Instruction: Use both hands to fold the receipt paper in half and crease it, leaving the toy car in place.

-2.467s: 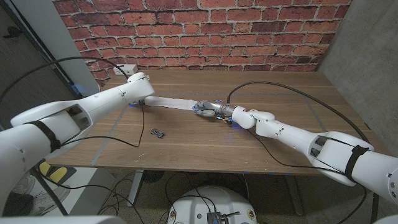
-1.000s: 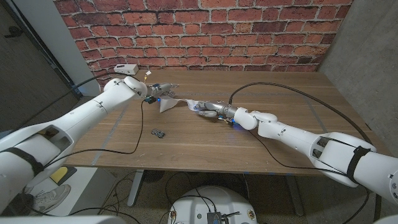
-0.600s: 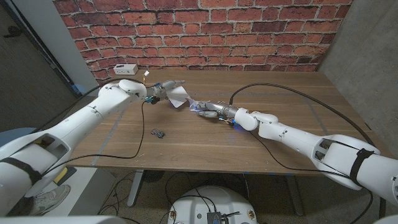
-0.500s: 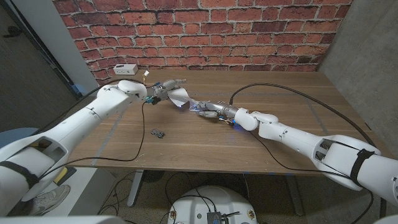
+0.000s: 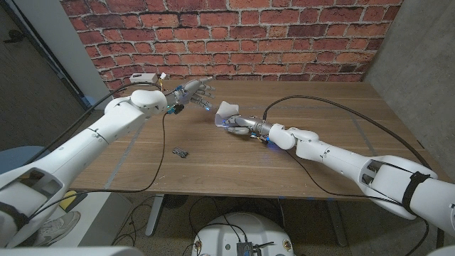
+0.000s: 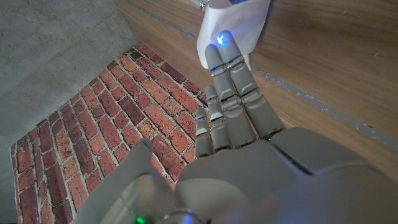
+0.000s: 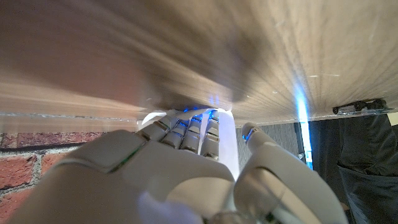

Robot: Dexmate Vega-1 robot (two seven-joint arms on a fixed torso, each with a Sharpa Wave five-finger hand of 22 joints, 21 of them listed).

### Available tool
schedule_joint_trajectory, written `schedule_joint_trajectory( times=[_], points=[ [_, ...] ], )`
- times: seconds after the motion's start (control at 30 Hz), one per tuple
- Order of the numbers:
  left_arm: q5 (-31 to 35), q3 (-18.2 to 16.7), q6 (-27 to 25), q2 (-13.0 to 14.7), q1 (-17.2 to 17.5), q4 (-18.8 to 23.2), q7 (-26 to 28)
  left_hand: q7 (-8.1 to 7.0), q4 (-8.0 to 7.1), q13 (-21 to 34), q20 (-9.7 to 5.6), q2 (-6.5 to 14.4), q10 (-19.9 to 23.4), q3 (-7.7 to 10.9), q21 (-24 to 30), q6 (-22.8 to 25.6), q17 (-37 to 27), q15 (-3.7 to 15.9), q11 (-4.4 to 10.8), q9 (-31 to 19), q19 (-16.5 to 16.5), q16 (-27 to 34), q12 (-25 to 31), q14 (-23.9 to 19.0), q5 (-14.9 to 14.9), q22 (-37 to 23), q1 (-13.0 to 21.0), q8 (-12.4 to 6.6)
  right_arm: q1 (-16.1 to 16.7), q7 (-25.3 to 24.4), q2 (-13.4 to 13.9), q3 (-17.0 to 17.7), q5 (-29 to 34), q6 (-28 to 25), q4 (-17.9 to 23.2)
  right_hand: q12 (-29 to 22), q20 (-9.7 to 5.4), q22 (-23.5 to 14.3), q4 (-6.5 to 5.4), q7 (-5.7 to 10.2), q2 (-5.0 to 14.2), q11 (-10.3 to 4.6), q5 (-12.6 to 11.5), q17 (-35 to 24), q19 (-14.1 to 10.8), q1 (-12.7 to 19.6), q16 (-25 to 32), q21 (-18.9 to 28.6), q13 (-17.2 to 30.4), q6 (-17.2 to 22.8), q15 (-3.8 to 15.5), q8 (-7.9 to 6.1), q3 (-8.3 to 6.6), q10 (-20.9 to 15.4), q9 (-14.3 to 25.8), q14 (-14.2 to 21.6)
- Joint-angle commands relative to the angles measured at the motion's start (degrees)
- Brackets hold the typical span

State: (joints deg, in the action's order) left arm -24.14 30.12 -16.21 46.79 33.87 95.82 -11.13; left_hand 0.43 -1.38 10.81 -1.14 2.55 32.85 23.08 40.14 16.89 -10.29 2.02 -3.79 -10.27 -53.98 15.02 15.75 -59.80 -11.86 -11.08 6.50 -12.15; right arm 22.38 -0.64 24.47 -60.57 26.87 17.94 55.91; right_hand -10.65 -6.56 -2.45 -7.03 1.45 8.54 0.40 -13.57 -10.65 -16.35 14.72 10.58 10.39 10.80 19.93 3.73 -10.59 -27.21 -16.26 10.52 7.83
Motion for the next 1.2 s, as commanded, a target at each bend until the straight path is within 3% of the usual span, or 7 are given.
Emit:
schedule_joint_trajectory(
  times=[0.03,0.17,0.3,0.47,0.67,0.9,1.2],
  points=[
    [2.03,1.16,-2.43,0.49,-0.75,1.71,0.49,0.13,0.00,0.34,0.28,-0.59,-0.15,0.46,-0.13,-0.29,-0.04,0.04,-0.03,-0.11,0.83,-1.56,-0.25,2.38,0.17,-0.15,-0.29,0.37,0.25,0.31,0.14,0.62,-0.75,-0.06,0.04,-0.48,4.08,-7.58,0.11,-0.06,-0.09,0.26,-0.32,-0.09,-5.02,-0.23,0.35,1.18,0.09,-0.24,-0.21,-0.23,-0.37,-0.52,0.14,2.12],
    [3.97,1.68,-3.26,0.69,-0.70,2.42,2.28,0.20,0.04,0.43,2.73,-0.83,-0.27,0.78,-3.22,0.15,-0.08,-0.76,-0.26,-0.15,7.54,-4.20,-1.47,7.82,0.23,0.01,-0.68,0.77,0.19,0.47,0.07,0.62,-0.81,-0.12,-0.15,-0.49,4.05,-7.58,0.11,-0.04,-0.10,0.15,-0.32,-0.09,-5.01,-0.25,0.35,1.17,0.09,-0.25,-0.20,-0.24,-0.38,-0.54,0.14,2.14],
    [5.80,2.26,-4.90,0.98,-0.66,3.13,3.78,-0.90,0.05,0.79,8.24,-0.08,-5.17,1.53,-11.97,0.18,-0.22,-2.84,0.78,-0.22,27.41,-5.07,-4.46,26.53,0.45,-0.25,-1.48,1.19,0.46,0.25,0.50,0.81,-0.90,0.34,0.67,-0.49,4.16,-7.58,0.24,0.05,-0.04,0.33,-0.36,-0.05,-5.04,-0.12,0.34,1.18,0.09,-0.25,-0.25,-0.25,-0.51,-0.52,0.14,2.18],
    [5.75,2.86,-4.96,0.76,-1.04,1.81,2.26,-1.43,-0.12,0.87,11.22,0.30,-7.08,1.70,-16.37,0.37,-0.21,-4.06,1.16,-0.20,37.04,-5.01,-4.51,34.66,0.54,-0.30,-2.15,1.20,1.71,-0.20,1.86,2.25,-2.22,1.72,3.87,-0.56,5.73,-7.58,1.67,0.54,0.38,-0.04,-0.51,0.24,-5.82,1.41,0.81,1.42,0.09,0.33,-0.95,-0.47,-1.47,-0.66,0.13,4.06],
    [5.72,2.41,-4.50,0.69,-0.25,1.44,2.93,-1.87,-0.23,0.90,11.77,0.43,-8.87,1.73,-17.64,-0.19,-0.22,-4.63,0.44,-0.20,39.73,-4.91,-4.77,36.54,0.53,-0.33,-2.39,1.40,4.08,-2.16,3.93,5.43,-4.53,4.80,8.60,-0.66,7.03,-7.57,5.92,0.77,-0.31,0.21,-0.56,0.54,-7.14,5.31,0.86,1.70,0.03,0.97,-1.41,-0.57,-2.68,-1.16,0.07,5.84],
    [5.55,0.30,-3.12,1.37,2.75,2.74,6.54,-1.70,-0.34,0.93,12.00,0.58,-8.51,1.77,-17.38,0.08,-0.23,-4.32,0.40,-0.21,38.76,-3.99,-4.35,34.90,0.51,-0.37,-2.56,1.23,7.20,-4.90,5.44,8.73,-6.62,10.60,12.22,-0.29,7.07,-7.61,15.57,2.45,-0.13,-0.77,-0.43,0.45,-8.53,15.58,0.67,1.72,-0.05,-1.02,-0.98,0.03,-5.67,-0.54,0.04,7.34],
    [7.28,-4.62,-2.47,2.21,10.74,7.40,19.31,-1.06,-0.50,0.96,11.91,0.98,-7.70,1.98,-16.87,1.28,-0.24,-4.21,0.75,-0.24,37.12,-3.29,-3.84,33.01,0.48,-0.43,-2.65,0.80,10.63,-7.20,5.19,12.49,-8.85,15.81,13.76,0.33,7.28,-7.69,16.93,4.30,-0.61,-1.76,0.61,0.02,-8.49,19.36,0.63,1.51,0.00,-7.14,-0.22,0.77,-5.01,2.32,0.13,7.07]
  ],
)
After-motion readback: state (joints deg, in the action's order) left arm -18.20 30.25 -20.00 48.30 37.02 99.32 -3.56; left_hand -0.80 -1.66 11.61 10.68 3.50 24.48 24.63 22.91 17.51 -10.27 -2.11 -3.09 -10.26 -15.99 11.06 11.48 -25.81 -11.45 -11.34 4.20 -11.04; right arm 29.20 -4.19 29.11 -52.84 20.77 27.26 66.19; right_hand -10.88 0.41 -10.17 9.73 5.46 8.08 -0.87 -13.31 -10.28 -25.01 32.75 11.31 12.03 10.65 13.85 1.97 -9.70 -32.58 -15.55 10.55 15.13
